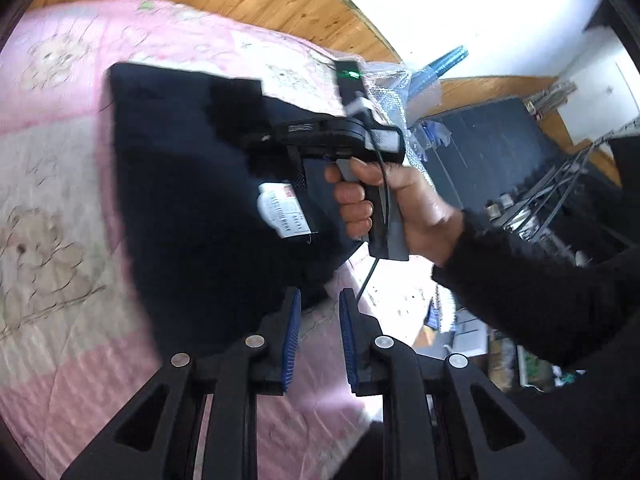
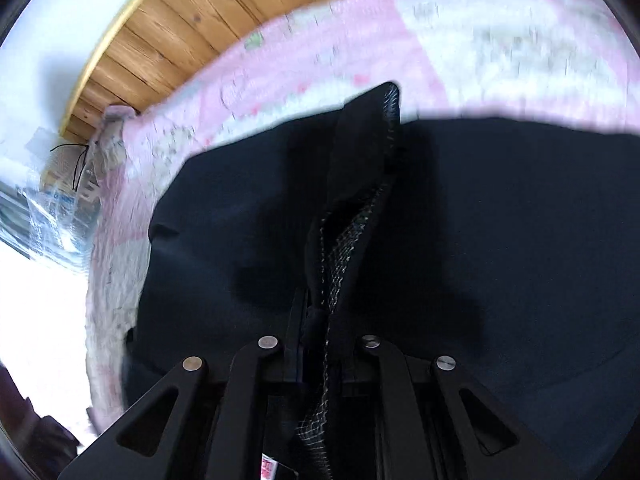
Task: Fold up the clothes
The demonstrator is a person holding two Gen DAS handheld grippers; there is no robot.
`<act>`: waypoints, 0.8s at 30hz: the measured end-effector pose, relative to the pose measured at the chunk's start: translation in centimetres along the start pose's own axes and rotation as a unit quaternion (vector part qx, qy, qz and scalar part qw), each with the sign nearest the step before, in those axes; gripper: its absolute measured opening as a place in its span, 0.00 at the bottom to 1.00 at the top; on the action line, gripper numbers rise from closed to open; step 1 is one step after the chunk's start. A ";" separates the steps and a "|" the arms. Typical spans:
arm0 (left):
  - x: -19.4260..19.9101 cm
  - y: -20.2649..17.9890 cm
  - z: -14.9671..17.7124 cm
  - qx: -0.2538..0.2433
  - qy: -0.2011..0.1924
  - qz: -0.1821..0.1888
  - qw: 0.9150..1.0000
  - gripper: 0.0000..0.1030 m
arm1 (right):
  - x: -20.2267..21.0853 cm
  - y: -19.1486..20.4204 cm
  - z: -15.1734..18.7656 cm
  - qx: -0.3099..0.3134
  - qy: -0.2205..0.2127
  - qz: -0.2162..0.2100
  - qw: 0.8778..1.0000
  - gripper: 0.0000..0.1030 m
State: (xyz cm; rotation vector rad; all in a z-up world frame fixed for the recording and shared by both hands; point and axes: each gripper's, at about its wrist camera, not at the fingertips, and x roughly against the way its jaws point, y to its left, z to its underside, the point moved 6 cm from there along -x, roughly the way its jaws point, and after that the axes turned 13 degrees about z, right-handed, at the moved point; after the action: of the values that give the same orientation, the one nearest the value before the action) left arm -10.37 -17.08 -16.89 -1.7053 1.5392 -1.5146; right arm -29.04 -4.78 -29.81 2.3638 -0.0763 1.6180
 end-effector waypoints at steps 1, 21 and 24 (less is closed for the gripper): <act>0.7 1.5 -1.2 0.018 -0.010 -0.016 1.000 0.22 | -0.4 0.2 -0.3 0.009 0.007 0.001 1.000 0.09; -0.1 8.2 1.4 0.132 -0.103 -0.187 0.968 0.42 | -4.8 19.5 -6.3 0.304 0.042 0.133 0.942 0.53; -2.0 7.9 1.6 0.132 -0.099 -0.128 0.978 0.34 | -5.1 19.8 -6.6 0.309 0.044 0.146 0.939 0.05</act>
State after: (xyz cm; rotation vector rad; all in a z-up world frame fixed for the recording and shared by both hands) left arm -12.26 -18.41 -24.91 -1.8815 0.9997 -1.5346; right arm -40.84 -22.64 -28.39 2.8342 0.1261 2.1364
